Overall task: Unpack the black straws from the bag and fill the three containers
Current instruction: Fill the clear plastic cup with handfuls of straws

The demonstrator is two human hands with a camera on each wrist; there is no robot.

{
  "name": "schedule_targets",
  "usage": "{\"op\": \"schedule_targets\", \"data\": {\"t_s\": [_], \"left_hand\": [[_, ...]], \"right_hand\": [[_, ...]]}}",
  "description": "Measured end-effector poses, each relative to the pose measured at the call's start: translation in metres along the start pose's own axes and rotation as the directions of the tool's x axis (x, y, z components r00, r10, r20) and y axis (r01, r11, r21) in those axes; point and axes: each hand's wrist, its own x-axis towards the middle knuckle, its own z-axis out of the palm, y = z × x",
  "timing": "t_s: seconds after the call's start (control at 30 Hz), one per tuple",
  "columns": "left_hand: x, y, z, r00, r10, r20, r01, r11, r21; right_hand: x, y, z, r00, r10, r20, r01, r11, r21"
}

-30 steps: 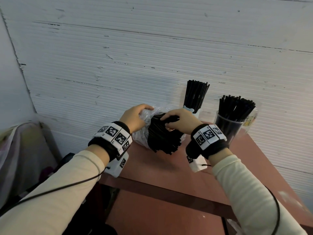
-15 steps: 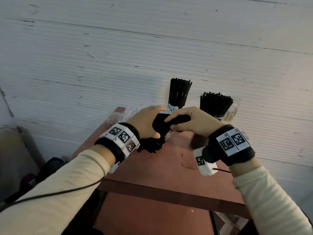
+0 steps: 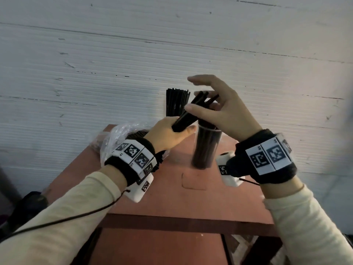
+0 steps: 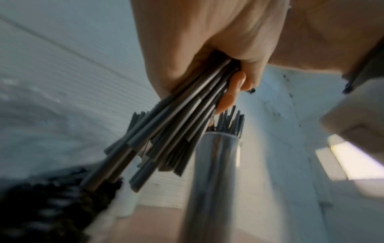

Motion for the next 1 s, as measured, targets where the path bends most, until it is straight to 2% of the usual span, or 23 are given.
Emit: {"op": "schedule_targets", "data": {"t_s": [0.07,0.17,0.27,0.37,0.47,0.53,0.63,0.7,0.73,0.83,0.9,0.93,1.0], "left_hand": [[0.001,0.007,0.012,1.000,0.001,0.029,0.003,0.985,-0.172],[-0.001,0.009,0.026,0.994,-0.045,0.096,0.073,0.948,-0.311],[-0.007,0.002,0.037,0.968,-0.113,0.222,0.198,0.890,-0.410],[-0.012,-0.010,0.043,0.923,-0.145,0.357,0.307,0.838,-0.452],[-0.012,-0.018,0.047,0.885,-0.181,0.429,0.363,0.845,-0.393],[-0.013,-0.018,0.049,0.881,-0.211,0.423,0.374,0.859,-0.350],[-0.013,-0.010,0.044,0.907,-0.189,0.376,0.341,0.853,-0.395],[-0.014,-0.003,0.037,0.915,-0.105,0.390,0.276,0.866,-0.416],[-0.016,0.002,0.032,0.913,-0.054,0.404,0.228,0.889,-0.396],[-0.022,0.023,0.019,0.865,0.077,0.496,0.081,0.954,-0.290],[-0.026,0.032,0.017,0.834,0.119,0.539,0.031,0.965,-0.261],[-0.028,0.035,0.017,0.826,0.144,0.545,0.008,0.964,-0.267],[-0.029,0.035,0.022,0.833,0.157,0.531,-0.001,0.959,-0.282]], "right_hand": [[0.006,0.000,0.007,0.988,-0.125,-0.093,0.124,0.992,-0.010],[0.012,0.007,0.016,0.968,-0.233,-0.088,0.216,0.962,-0.168],[0.009,0.023,0.026,0.989,-0.141,0.050,0.149,0.951,-0.270],[0.000,0.040,0.038,0.977,-0.076,0.198,0.143,0.925,-0.352],[-0.003,0.044,0.039,0.978,-0.065,0.197,0.130,0.931,-0.340],[-0.004,0.040,0.036,0.982,-0.053,0.181,0.109,0.941,-0.319],[-0.007,0.035,0.028,0.998,-0.026,0.051,0.037,0.969,-0.244],[-0.011,0.033,0.019,0.999,0.030,-0.043,-0.037,0.986,-0.160],[-0.013,0.032,0.015,0.997,0.066,-0.035,-0.071,0.986,-0.149],[-0.019,0.036,0.008,0.968,0.185,0.170,-0.165,0.978,-0.126],[-0.023,0.040,0.011,0.927,0.197,0.319,-0.198,0.980,-0.031],[-0.025,0.041,0.013,0.911,0.189,0.365,-0.202,0.979,-0.003],[-0.027,0.042,0.015,0.917,0.177,0.358,-0.192,0.981,0.006]]}}
